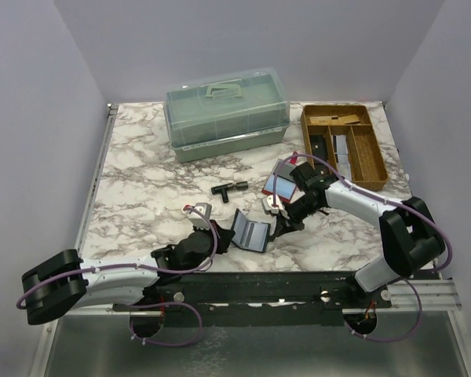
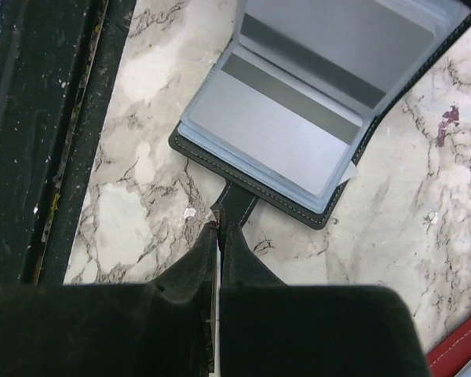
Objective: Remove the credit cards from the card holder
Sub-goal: Remove the credit card from the card holder.
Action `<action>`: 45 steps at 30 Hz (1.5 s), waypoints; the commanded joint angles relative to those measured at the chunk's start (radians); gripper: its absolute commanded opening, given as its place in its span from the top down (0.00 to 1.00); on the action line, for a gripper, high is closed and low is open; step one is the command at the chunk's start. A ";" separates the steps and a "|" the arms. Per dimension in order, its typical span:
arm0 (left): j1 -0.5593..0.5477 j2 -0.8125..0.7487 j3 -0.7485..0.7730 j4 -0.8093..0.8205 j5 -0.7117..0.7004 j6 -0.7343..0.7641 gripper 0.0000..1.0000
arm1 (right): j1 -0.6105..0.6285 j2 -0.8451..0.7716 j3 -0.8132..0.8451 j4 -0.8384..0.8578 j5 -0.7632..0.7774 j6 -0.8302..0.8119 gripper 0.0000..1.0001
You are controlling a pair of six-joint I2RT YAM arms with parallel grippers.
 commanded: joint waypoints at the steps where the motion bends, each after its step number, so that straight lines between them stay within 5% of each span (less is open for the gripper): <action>1: 0.040 -0.062 -0.040 -0.067 0.146 -0.123 1.00 | -0.011 0.028 0.011 0.001 0.044 0.017 1.00; 5: 0.047 -0.074 -0.057 -0.048 0.195 -0.145 0.94 | -0.011 0.045 0.015 -0.003 0.045 0.025 0.96; 11: 0.048 -0.078 -0.034 -0.022 0.241 -0.131 0.93 | -0.012 0.036 0.059 -0.004 0.002 0.124 0.61; 16: 0.047 -0.024 0.020 -0.023 0.257 -0.099 1.00 | -0.021 -0.007 0.105 -0.014 -0.140 0.229 0.53; 21: 0.047 0.032 0.062 -0.024 0.211 -0.097 1.00 | -0.021 0.020 0.097 0.062 -0.258 0.406 0.67; 30: 0.019 0.020 0.148 -0.123 -0.078 -0.031 1.00 | -0.021 0.200 0.150 0.247 -0.197 0.920 0.97; 39: 0.001 0.192 0.261 -0.186 -0.028 0.009 1.00 | -0.021 0.288 0.114 0.424 0.004 1.139 0.98; 45: -0.001 0.230 0.250 -0.138 0.046 -0.050 0.79 | -0.022 0.320 0.124 0.428 0.132 1.176 0.96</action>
